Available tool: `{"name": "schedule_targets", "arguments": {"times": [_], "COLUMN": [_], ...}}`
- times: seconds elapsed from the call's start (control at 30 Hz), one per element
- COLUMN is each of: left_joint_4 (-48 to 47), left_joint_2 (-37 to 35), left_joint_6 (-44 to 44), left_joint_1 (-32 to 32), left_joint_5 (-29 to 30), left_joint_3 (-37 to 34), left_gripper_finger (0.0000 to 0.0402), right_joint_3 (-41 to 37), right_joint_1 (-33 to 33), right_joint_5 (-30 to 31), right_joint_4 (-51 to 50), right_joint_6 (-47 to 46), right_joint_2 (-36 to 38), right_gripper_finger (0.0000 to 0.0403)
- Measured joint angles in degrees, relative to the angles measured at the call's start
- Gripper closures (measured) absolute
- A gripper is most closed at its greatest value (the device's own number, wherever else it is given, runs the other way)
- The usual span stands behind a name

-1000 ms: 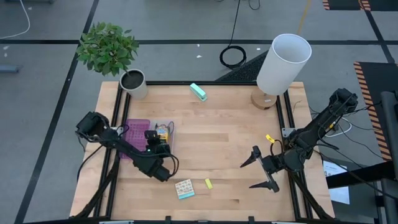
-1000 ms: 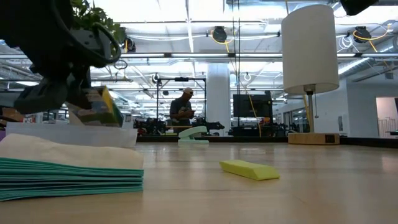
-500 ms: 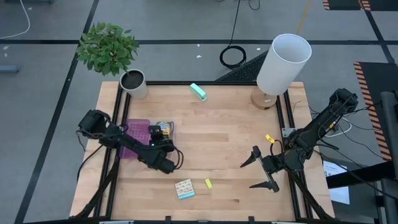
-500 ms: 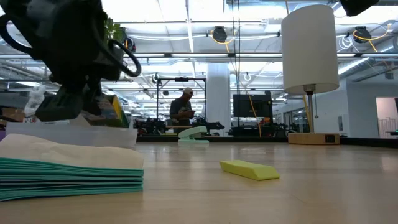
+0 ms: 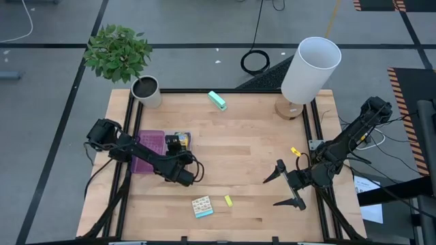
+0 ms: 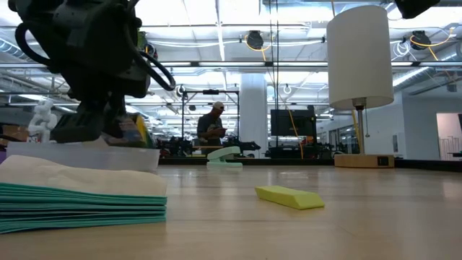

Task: Pack school essentials
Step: Put the crayon box into the purple supply box

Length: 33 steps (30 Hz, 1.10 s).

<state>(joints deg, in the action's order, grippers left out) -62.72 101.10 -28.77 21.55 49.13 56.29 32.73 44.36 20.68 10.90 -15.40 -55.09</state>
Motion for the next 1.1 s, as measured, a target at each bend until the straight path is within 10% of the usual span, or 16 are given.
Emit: {"name": "schedule_targets", "arguments": {"times": [0.6, 1.1], "left_joint_4": [0.0, -0.5], "left_joint_2": [0.0, 0.0], "left_joint_6": [0.0, 1.4], "left_joint_1": [-0.1, -0.6], "left_joint_5": [-6.7, -11.9], "left_joint_3": [1.3, 2.6], "left_gripper_finger": [0.0143, 0.0137], "right_joint_3": [0.0, 0.0], "right_joint_1": [0.0, 0.0], "right_joint_5": [0.0, 0.0], "right_joint_4": [0.0, 0.0], "right_joint_6": [0.0, 0.0], "right_joint_2": [0.0, 0.0], "right_gripper_finger": [0.0007, 0.0007]}}
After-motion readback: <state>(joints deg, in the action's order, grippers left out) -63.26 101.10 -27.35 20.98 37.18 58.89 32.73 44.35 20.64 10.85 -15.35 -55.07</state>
